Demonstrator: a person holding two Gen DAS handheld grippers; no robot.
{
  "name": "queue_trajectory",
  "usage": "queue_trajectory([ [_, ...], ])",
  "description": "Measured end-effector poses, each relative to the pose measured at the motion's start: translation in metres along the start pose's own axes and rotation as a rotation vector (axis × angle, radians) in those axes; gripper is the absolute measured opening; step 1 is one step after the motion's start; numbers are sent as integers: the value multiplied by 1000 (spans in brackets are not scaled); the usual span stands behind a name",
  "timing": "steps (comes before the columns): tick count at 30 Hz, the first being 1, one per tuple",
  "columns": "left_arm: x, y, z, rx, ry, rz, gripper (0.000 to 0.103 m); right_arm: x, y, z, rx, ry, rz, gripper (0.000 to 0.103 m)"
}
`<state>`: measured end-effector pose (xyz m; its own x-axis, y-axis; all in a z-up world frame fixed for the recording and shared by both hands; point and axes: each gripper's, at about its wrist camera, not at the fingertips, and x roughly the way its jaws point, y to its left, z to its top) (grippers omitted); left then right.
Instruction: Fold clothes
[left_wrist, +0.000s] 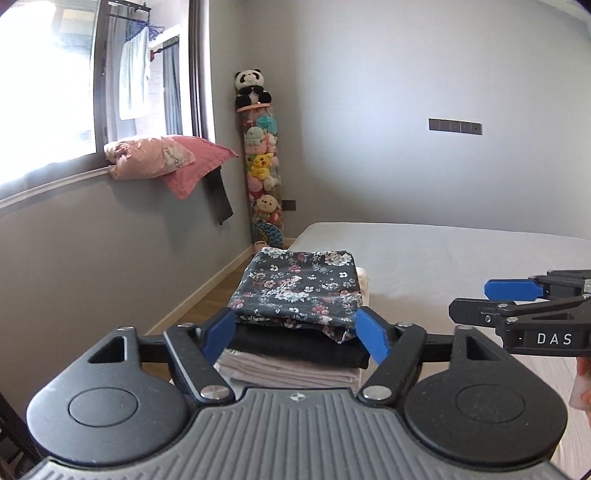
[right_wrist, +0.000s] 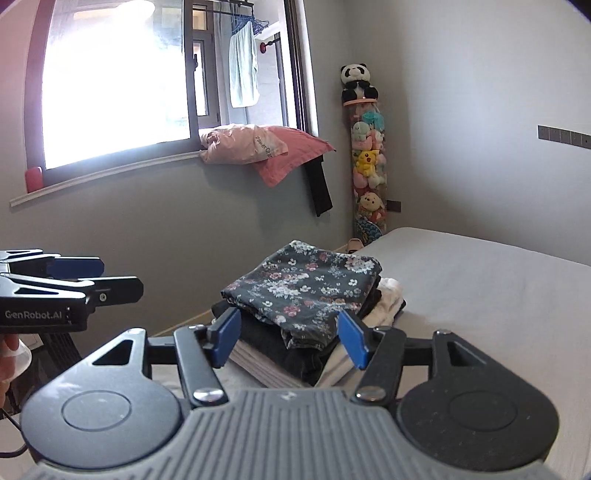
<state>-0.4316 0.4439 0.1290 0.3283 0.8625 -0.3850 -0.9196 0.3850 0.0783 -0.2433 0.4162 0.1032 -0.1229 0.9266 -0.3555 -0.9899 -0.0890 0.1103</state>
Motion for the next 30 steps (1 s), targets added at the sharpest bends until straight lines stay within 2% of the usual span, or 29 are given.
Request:
queue_trajectory([
  [2, -8, -5, -9, -7, -4, 30, 90, -10, 1, -8, 21, 2, -9, 65],
  [5, -15, -11, -25, -7, 35, 87, 90, -22, 4, -19, 36, -2, -36, 65],
  [7, -19, -13, -37, -7, 54, 89, 90, -29, 6, -26, 48, 3, -50, 66],
  [13, -37, -16, -68, -131, 80, 127, 90, -48, 16, -52, 62, 17, -79, 70],
  [16, -43, -24, -81, -158, 105, 160, 90, -54, 22, -64, 55, 33, -87, 70],
  [21, -56, -39, -93, -179, 139, 197, 90, -66, 29, -82, 38, 50, -101, 72],
  [30, -77, -58, -96, -198, 134, 223, 90, -87, 35, -91, 15, 52, -92, 75],
])
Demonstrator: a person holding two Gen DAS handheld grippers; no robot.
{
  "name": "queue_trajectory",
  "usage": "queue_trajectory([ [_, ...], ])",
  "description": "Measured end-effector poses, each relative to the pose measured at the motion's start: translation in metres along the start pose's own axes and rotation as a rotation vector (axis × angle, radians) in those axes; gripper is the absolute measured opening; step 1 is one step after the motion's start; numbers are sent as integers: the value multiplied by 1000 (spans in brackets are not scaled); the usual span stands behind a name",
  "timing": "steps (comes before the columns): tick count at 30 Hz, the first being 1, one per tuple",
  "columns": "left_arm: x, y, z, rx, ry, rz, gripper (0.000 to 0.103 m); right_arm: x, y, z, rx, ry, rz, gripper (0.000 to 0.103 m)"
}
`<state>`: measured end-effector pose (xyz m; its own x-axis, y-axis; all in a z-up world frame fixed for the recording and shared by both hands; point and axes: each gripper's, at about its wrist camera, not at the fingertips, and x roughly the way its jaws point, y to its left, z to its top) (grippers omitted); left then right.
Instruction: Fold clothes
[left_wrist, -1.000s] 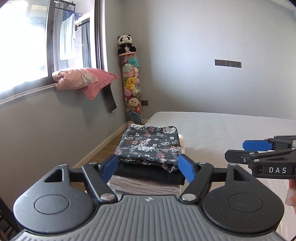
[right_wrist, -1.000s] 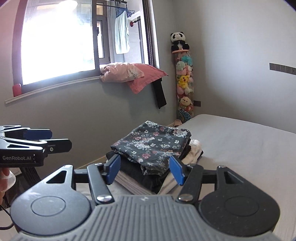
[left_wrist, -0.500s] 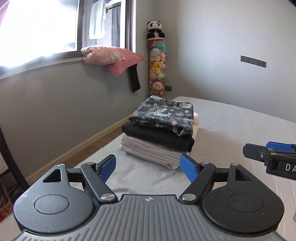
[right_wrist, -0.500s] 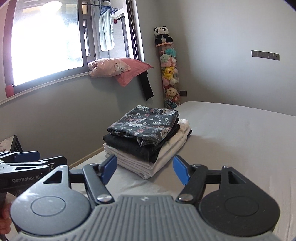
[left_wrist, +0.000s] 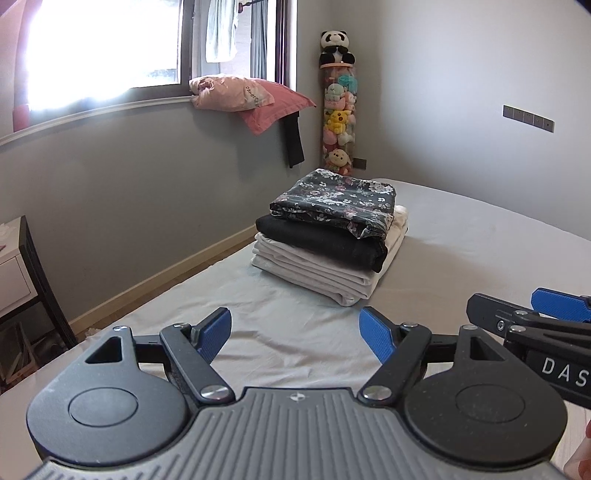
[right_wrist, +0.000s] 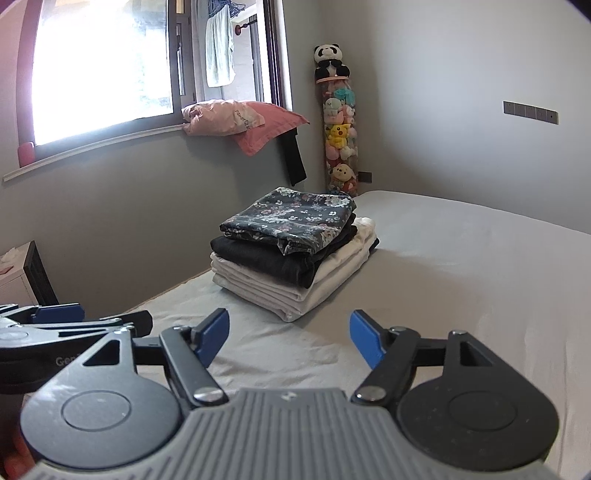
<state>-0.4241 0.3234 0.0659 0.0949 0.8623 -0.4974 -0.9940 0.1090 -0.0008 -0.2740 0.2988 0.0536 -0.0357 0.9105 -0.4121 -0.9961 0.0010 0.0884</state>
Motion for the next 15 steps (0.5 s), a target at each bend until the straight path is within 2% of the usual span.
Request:
queue_trajectory([
  [15, -21, -10, -9, 9, -3, 26, 90, -28, 7, -11, -35, -20, -26, 75],
])
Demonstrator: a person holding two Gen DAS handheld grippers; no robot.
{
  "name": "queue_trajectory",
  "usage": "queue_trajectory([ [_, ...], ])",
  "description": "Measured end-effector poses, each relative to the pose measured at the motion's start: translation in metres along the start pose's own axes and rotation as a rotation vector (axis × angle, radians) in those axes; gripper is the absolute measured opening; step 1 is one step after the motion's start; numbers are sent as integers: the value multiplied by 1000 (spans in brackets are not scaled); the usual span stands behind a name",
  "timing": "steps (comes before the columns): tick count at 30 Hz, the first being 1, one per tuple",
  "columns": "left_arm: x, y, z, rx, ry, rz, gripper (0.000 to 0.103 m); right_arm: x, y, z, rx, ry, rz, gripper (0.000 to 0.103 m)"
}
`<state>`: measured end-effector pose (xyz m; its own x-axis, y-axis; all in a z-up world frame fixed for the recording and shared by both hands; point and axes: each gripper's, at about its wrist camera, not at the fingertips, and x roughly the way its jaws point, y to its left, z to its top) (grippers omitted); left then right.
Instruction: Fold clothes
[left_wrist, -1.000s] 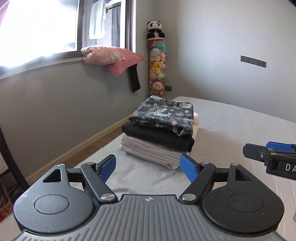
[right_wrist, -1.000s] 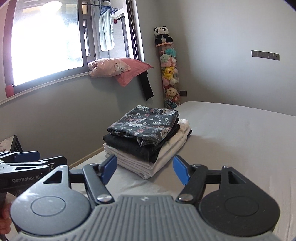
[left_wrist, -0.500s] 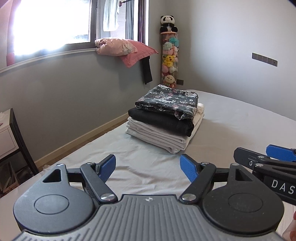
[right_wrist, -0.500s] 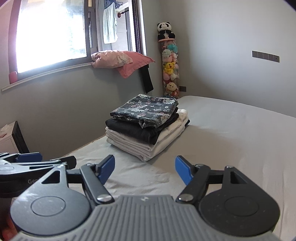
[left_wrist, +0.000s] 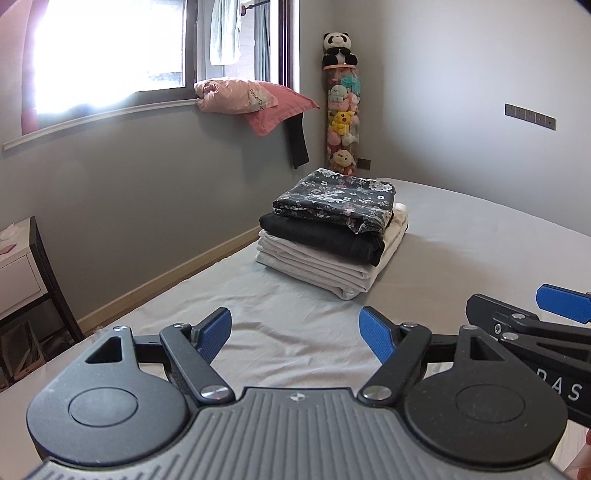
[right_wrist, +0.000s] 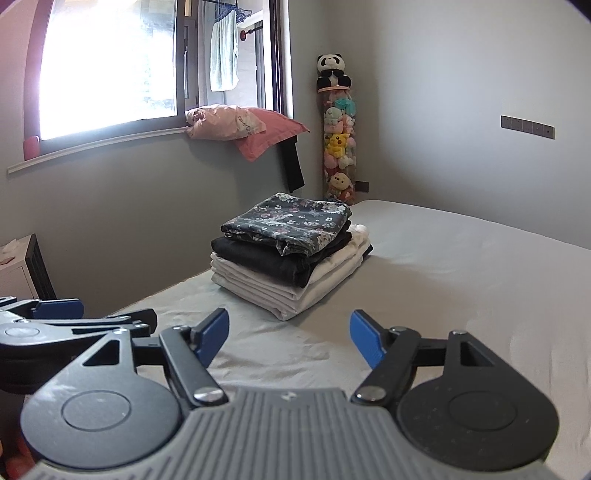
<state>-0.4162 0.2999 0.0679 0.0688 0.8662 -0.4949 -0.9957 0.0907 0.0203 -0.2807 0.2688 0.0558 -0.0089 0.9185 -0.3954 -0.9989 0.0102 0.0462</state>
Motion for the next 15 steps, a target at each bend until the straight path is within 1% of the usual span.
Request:
queue_trajectory([
  [15, -3, -2, 0, 5, 10, -2, 90, -6, 2, -4, 11, -17, -32, 75],
])
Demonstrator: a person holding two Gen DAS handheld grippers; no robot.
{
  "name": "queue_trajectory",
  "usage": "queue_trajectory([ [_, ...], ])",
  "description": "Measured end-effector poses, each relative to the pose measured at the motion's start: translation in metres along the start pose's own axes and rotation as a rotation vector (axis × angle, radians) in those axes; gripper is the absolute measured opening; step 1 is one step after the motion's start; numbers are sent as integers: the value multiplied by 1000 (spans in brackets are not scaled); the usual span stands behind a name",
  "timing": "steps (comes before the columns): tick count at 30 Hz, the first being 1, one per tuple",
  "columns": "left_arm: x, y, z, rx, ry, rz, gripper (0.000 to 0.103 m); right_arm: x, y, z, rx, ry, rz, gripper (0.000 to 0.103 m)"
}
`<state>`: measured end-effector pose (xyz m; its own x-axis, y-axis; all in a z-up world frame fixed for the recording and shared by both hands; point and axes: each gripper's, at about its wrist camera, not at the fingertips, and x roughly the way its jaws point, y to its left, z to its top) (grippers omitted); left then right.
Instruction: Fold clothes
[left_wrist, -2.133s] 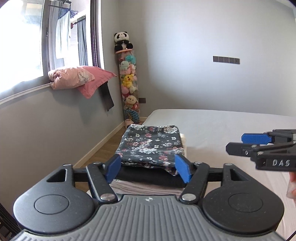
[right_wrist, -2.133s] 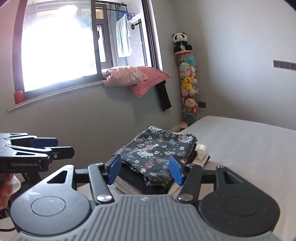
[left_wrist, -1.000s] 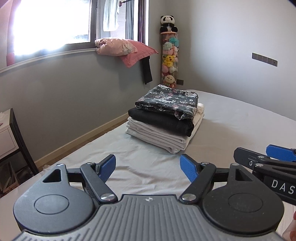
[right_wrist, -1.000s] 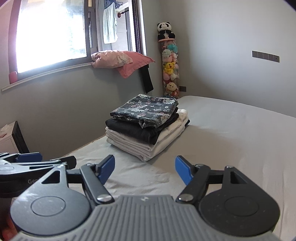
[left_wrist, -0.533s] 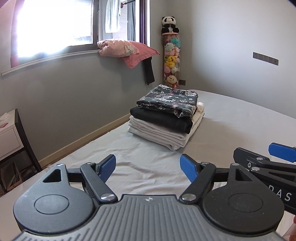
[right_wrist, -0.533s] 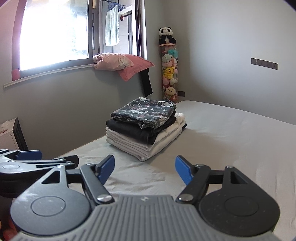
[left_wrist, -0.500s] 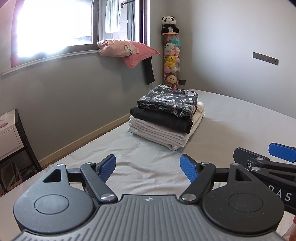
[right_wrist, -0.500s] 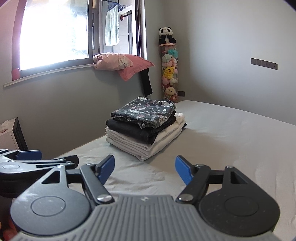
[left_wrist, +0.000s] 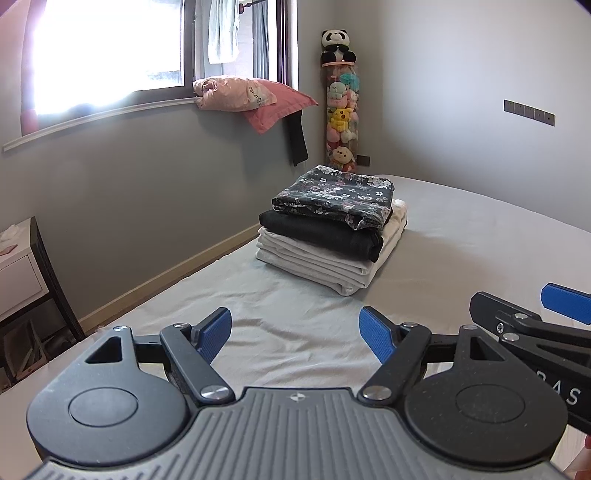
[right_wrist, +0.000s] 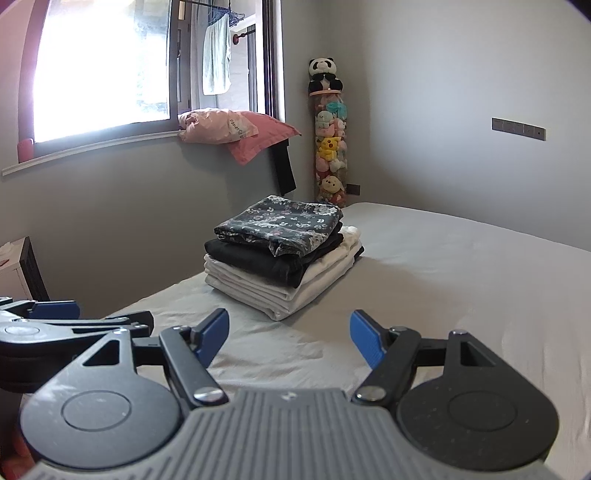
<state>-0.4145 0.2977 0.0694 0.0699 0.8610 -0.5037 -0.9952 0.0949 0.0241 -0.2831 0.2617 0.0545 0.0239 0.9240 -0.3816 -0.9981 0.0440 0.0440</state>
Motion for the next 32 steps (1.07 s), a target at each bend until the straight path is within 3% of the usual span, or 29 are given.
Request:
queue_trajectory([
  [32, -11, -7, -5, 5, 3, -29, 90, -16, -9, -8, 35, -56, -55, 91],
])
